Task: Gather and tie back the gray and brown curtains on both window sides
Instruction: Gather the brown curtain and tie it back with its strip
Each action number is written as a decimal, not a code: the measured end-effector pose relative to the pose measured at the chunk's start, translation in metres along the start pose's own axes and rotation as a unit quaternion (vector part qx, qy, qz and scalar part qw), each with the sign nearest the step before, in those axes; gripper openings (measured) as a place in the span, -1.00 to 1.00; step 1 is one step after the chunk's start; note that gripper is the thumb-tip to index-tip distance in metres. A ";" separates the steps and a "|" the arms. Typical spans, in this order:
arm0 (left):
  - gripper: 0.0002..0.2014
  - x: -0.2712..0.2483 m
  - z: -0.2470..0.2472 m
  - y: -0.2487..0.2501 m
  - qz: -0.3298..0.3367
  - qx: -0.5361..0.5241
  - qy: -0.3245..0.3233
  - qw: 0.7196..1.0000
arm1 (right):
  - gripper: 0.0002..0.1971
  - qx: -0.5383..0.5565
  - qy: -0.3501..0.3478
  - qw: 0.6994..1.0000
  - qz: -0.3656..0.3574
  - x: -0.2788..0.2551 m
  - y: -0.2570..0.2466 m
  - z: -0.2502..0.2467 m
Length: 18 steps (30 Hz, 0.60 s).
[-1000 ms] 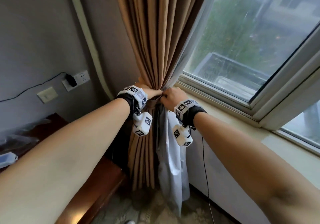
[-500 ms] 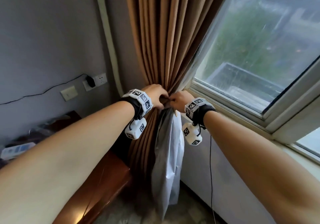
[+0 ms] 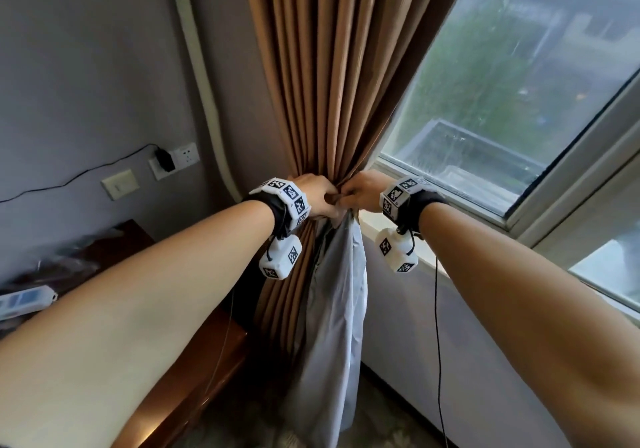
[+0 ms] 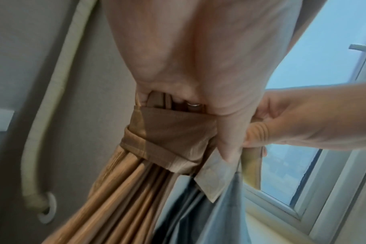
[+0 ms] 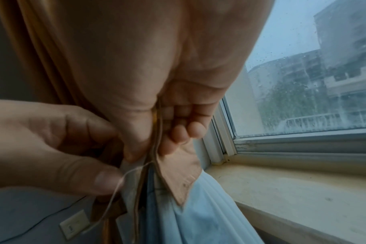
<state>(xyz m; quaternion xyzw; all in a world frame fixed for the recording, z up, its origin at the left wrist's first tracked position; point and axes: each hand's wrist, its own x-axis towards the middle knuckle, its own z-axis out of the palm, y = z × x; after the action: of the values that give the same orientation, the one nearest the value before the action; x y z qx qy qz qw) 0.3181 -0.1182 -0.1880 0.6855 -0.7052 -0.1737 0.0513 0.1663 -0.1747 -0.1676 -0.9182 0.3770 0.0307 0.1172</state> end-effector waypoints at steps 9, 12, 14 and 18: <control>-0.59 0.020 0.005 -0.005 -0.020 -0.166 0.030 0.985 | -0.74 0.088 -0.029 0.995 0.041 -0.009 0.021 -0.012; -0.58 0.025 0.003 -0.003 -0.039 -0.177 0.066 0.981 | -0.76 0.059 -0.008 0.997 0.041 -0.009 0.026 -0.010; -0.53 0.028 0.002 0.001 -0.049 -0.187 0.084 0.978 | -0.82 0.052 0.006 0.998 0.035 -0.008 0.024 -0.010; -0.54 0.034 0.003 0.003 -0.080 -0.227 0.085 0.967 | -0.77 0.002 0.021 1.000 0.018 -0.013 0.020 -0.020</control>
<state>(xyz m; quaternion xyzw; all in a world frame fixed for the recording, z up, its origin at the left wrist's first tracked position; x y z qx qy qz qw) 0.3124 -0.1514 -0.1959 0.7221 -0.5836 -0.2738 0.2512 0.1422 -0.1844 -0.1504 -0.9115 0.3961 0.0128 0.1103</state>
